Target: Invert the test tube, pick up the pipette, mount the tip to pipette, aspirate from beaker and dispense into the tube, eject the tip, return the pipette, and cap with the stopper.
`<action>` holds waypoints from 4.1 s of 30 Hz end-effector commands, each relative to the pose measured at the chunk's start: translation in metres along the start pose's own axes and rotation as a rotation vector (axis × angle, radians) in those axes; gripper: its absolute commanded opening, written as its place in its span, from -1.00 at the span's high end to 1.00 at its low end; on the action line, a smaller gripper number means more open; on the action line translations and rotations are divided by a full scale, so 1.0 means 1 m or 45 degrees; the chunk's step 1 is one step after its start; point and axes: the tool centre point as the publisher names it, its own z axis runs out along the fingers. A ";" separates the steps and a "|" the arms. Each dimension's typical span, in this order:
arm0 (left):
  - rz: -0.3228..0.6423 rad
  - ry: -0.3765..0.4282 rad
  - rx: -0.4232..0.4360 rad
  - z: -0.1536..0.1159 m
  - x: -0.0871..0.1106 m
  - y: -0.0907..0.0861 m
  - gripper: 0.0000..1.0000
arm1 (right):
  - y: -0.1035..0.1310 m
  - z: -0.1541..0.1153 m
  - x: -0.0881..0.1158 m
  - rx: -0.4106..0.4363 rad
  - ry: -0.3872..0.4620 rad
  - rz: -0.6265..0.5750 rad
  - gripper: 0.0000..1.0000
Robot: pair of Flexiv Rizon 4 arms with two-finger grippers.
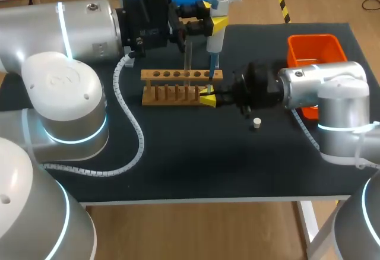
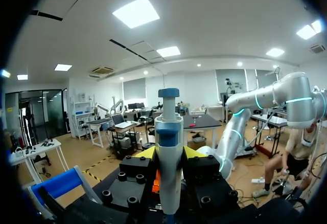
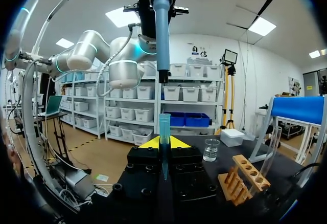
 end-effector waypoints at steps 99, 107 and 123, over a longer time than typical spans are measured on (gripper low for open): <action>0.000 0.000 0.009 -0.001 0.000 0.001 1.00 | 0.025 -0.001 -0.006 -0.030 -0.012 -0.048 1.00; 0.000 0.000 0.009 -0.001 0.000 0.001 1.00 | 0.028 -0.001 -0.006 -0.029 -0.006 -0.055 1.00; 0.000 0.000 0.009 -0.001 0.000 0.001 1.00 | 0.027 0.002 0.000 -0.027 0.002 -0.059 1.00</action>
